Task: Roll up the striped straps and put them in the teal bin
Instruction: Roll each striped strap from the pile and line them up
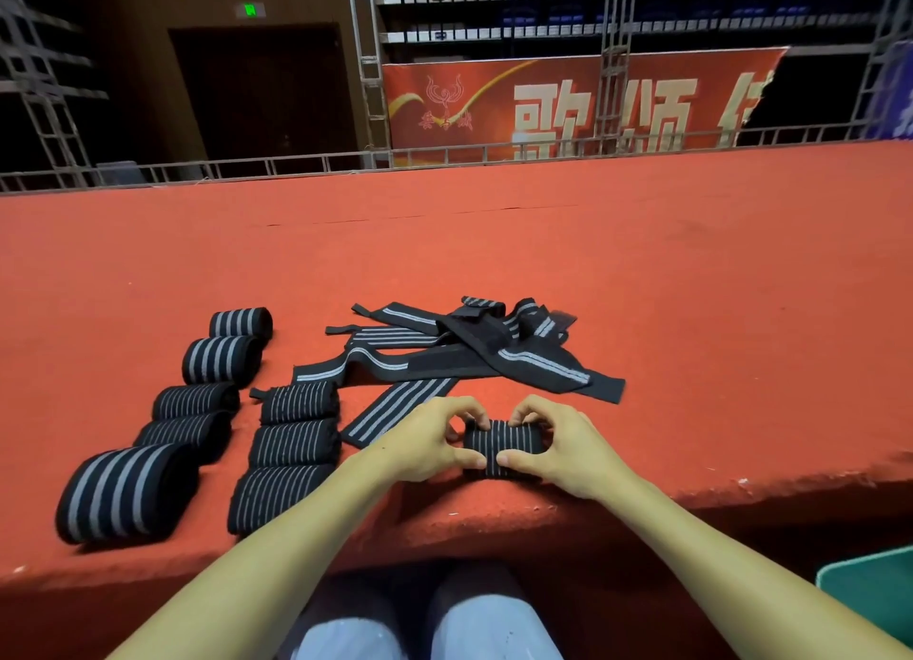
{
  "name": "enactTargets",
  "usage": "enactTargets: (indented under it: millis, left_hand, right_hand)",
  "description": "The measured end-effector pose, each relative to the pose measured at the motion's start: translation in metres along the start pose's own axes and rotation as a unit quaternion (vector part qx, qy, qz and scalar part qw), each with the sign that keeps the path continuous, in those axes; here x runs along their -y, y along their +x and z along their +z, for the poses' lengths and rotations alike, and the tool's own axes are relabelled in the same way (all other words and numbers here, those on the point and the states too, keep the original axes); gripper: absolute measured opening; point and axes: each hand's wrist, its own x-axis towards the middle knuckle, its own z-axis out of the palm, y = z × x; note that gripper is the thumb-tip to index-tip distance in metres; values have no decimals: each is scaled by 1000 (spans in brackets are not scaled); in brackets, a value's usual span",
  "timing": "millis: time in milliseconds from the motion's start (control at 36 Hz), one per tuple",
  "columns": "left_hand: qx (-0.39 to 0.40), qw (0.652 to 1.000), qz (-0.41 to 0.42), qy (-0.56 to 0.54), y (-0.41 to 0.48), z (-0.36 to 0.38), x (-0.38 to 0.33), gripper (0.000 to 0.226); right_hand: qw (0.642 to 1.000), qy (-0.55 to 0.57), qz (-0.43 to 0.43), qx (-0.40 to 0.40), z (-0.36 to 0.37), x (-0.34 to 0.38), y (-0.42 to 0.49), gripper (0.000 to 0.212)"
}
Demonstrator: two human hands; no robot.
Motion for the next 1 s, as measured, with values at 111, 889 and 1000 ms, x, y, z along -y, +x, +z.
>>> enactTargets:
  millis: [111,889,1000]
  left_hand:
    - [-8,999,35,19,2,-9,-1,25]
    - [118,943,100,295,226,-40,58,48]
    - [145,938,90,302,233,-45,66,50]
  right_hand:
    - [1000,-1,-1,29,-7,3,4,34]
    - [989,-137,54,-31,-40,-74,123,38]
    - [994,-103,32,-15,-44,-74,127,38]
